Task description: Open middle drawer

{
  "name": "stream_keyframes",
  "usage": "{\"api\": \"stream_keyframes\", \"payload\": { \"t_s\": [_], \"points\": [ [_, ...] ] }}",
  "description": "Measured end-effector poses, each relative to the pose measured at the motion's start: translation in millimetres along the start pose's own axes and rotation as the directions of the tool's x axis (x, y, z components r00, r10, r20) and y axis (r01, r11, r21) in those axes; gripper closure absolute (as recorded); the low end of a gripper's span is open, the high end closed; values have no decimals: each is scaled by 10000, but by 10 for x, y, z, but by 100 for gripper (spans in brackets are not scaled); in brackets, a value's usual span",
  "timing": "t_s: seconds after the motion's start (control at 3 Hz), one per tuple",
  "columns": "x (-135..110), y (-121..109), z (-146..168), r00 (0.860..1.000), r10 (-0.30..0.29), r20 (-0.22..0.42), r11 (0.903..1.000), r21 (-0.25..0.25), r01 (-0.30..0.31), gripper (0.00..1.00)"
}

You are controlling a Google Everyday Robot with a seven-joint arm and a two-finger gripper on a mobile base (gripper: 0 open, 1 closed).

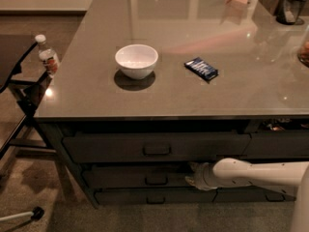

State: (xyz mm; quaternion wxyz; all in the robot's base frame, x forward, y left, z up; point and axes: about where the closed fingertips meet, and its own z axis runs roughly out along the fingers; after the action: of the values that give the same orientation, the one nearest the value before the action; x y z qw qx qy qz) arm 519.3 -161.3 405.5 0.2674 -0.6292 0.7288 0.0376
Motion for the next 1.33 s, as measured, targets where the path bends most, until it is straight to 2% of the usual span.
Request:
{"api": "stream_keyframes", "payload": {
  "t_s": [1.33],
  "points": [
    [14, 28, 0, 9999, 125, 120, 9999, -121, -123, 100]
  ]
}}
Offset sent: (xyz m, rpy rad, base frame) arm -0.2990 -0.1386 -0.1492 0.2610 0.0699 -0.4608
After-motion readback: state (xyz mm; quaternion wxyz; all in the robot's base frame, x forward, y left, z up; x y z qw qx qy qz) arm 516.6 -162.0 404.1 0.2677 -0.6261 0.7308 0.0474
